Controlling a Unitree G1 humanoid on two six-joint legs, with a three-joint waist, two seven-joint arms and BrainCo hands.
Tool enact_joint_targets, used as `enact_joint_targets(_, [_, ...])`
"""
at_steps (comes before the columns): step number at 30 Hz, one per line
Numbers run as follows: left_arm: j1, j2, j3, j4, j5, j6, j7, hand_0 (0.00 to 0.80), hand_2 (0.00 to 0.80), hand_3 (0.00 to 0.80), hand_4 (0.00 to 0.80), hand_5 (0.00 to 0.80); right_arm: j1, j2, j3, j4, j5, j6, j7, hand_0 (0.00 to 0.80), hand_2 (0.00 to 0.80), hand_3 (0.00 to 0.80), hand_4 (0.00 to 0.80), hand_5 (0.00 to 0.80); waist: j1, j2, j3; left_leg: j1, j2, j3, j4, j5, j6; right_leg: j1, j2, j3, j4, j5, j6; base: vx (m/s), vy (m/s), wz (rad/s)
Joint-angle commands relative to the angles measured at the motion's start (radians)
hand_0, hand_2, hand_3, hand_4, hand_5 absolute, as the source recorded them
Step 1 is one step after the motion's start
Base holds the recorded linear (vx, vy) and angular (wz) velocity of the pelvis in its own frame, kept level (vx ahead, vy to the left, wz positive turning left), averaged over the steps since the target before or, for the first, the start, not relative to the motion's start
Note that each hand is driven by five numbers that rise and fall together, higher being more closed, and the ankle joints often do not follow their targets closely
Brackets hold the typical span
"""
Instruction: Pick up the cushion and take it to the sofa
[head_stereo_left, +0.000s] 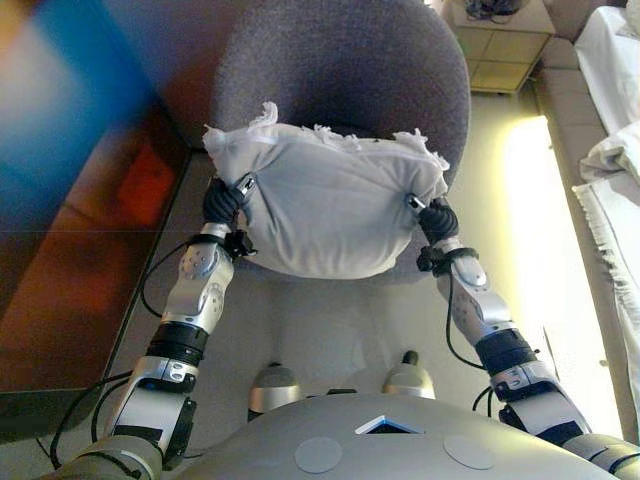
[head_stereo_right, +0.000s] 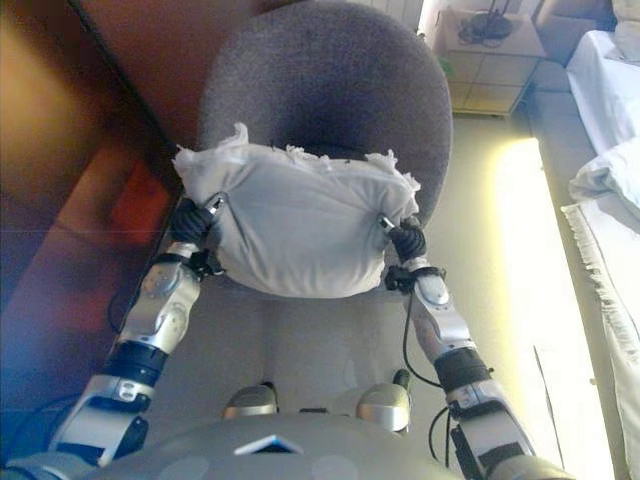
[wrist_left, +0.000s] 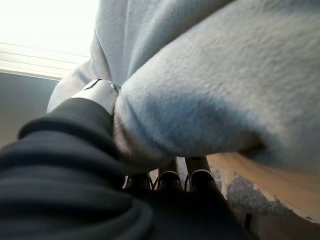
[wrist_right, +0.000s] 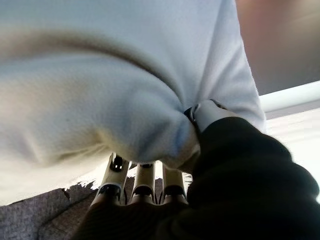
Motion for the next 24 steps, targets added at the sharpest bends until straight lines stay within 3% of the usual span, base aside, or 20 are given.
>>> enact_joint_targets(1, [-0.118, 0.022, -0.045, -0.022, 0.033, -0.028, 0.009, 0.8, 0.8, 0.8, 0.8, 0.8, -0.067, 0.015, -0.045, -0.069, -0.015, -0.091, -0.033, 0.8, 0.8, 0.8, 0.8, 0.8, -0.012, 0.012, -0.033, -0.009, -0.042, 0.055, 0.01, 0.009, 0.099, -0.115, -0.046, 0.123, 0.337, 0.123, 0.029, 0.048, 0.155, 0.17])
enact_joint_targets(3, [-0.121, 0.03, -0.056, -0.001, 0.009, -0.036, -0.019, 0.8, 0.8, 0.8, 0.8, 0.8, -0.073, 0.01, -0.035, -0.064, 0.003, -0.085, -0.035, 0.8, 0.8, 0.8, 0.8, 0.8, -0.017, 0.02, -0.018, 0.001, -0.041, 0.055, 0.017, 0.002, 0.109, -0.158, -0.024, 0.158, 0.423, 0.125, 0.02, 0.101, 0.108, 0.21])
enact_joint_targets(5, [-0.111, 0.031, -0.047, -0.008, -0.031, -0.041, -0.063, 0.8, 0.8, 0.8, 0.8, 0.8, -0.065, 0.007, -0.027, -0.065, 0.021, -0.081, -0.03, 0.8, 0.8, 0.8, 0.8, 0.8, -0.026, 0.013, -0.009, 0.02, -0.049, 0.052, 0.015, -0.005, 0.113, -0.181, 0.024, 0.177, 0.425, 0.124, 0.017, 0.204, 0.028, 0.04])
enact_joint_targets(7, [-0.102, 0.027, -0.039, -0.018, -0.023, -0.039, -0.076, 0.8, 0.8, 0.8, 0.8, 0.8, -0.059, 0.012, -0.024, -0.057, 0.029, -0.082, -0.023, 0.8, 0.8, 0.8, 0.8, 0.8, -0.036, -0.002, -0.007, 0.045, -0.06, 0.052, 0.014, -0.018, 0.109, -0.182, 0.06, 0.17, 0.359, 0.114, 0.014, 0.298, -0.035, -0.13])
enact_joint_targets(9, [-0.106, 0.019, -0.037, -0.022, -0.019, -0.03, -0.075, 0.8, 0.8, 0.8, 0.8, 0.8, -0.061, 0.02, -0.019, -0.049, 0.046, -0.077, -0.01, 0.8, 0.8, 0.8, 0.8, 0.8, -0.058, -0.029, -0.005, 0.077, -0.082, 0.042, 0.016, -0.049, 0.105, -0.198, 0.102, 0.159, 0.204, 0.092, 0.014, 0.451, -0.081, -0.04])
enact_joint_targets(11, [-0.11, 0.008, -0.037, -0.022, -0.022, -0.025, -0.071, 0.8, 0.8, 0.8, 0.8, 0.8, -0.062, 0.018, -0.017, -0.053, 0.056, -0.07, -0.003, 0.8, 0.8, 0.8, 0.8, 0.8, -0.086, -0.043, -0.002, 0.106, -0.1, 0.014, 0.017, -0.085, 0.111, -0.227, 0.144, 0.171, 0.072, 0.088, 0.015, 0.452, -0.028, 0.05])
enact_joint_targets(13, [-0.102, -0.001, -0.038, -0.025, -0.029, -0.033, -0.071, 0.8, 0.8, 0.8, 0.8, 0.8, -0.058, 0.005, -0.017, -0.07, 0.068, -0.055, 0.015, 0.8, 0.8, 0.8, 0.8, 0.8, -0.122, -0.054, -0.002, 0.155, -0.12, -0.022, 0.015, -0.133, 0.125, -0.284, 0.189, 0.182, -0.046, 0.129, 0.023, 0.489, 0.018, 0.49])
enact_joint_targets(16, [-0.084, -0.006, -0.024, -0.036, -0.023, -0.034, -0.071, 0.8, 0.8, 0.8, 0.8, 0.8, -0.042, -0.002, -0.034, -0.078, 0.064, -0.047, 0.059, 0.8, 0.8, 0.8, 0.8, 0.8, -0.14, -0.056, -0.013, 0.193, -0.118, -0.047, 0.02, -0.168, 0.144, -0.287, 0.218, 0.197, -0.043, 0.131, 0.01, 0.397, -0.066, 0.84])
enact_joint_targets(18, [-0.068, -0.014, -0.006, -0.032, -0.017, -0.038, -0.076, 0.8, 0.8, 0.8, 0.8, 0.8, -0.042, -0.006, -0.038, -0.08, 0.057, -0.03, 0.081, 0.8, 0.8, 0.8, 0.8, 0.8, -0.141, -0.054, -0.032, 0.197, -0.095, -0.034, 0.056, -0.138, 0.128, -0.267, 0.22, 0.194, -0.002, 0.105, -0.009, 0.31, -0.125, 0.3])
enact_joint_targets(19, [-0.056, -0.011, 0.003, -0.041, -0.022, -0.032, -0.069, 0.8, 0.8, 0.8, 0.8, 0.8, -0.043, -0.011, -0.038, -0.087, 0.055, -0.013, 0.087, 0.8, 0.8, 0.8, 0.8, 0.8, -0.145, -0.047, -0.043, 0.2, -0.069, -0.027, 0.094, -0.1, 0.106, -0.264, 0.229, 0.198, 0.025, 0.08, -0.023, 0.256, -0.128, 0.18])
enact_joint_targets(21, [-0.029, -0.007, 0.026, -0.051, -0.027, -0.034, -0.058, 0.8, 0.8, 0.8, 0.8, 0.8, -0.038, -0.016, -0.028, -0.098, 0.046, 0.013, 0.108, 0.8, 0.8, 0.8, 0.8, 0.8, -0.153, -0.025, -0.064, 0.196, -0.006, -0.021, 0.196, 0.054, 0.035, -0.246, 0.263, 0.207, 0.043, 0.04, -0.061, 0.225, -0.156, -0.22])
enact_joint_targets(22, [-0.02, -0.003, 0.034, -0.057, -0.035, -0.039, -0.057, 0.8, 0.8, 0.8, 0.8, 0.8, -0.037, -0.025, -0.018, -0.104, 0.04, 0.017, 0.118, 0.8, 0.8, 0.8, 0.8, 0.8, -0.158, -0.026, -0.072, 0.182, 0.015, -0.012, 0.299, 0.133, 0.006, -0.232, 0.274, 0.215, 0.046, 0.022, -0.085, 0.25, -0.198, -0.34])
enact_joint_targets(24, [-0.005, -0.008, 0.044, -0.079, -0.041, -0.03, -0.044, 0.8, 0.8, 0.8, 0.8, 0.8, -0.029, -0.035, -0.003, -0.106, 0.039, 0.016, 0.12, 0.8, 0.8, 0.8, 0.8, 0.8, -0.143, -0.039, -0.07, 0.082, 0.026, -0.014, 0.525, 0.178, -0.009, -0.184, 0.284, 0.224, 0.053, -0.009, -0.126, 0.286, -0.215, -0.38])
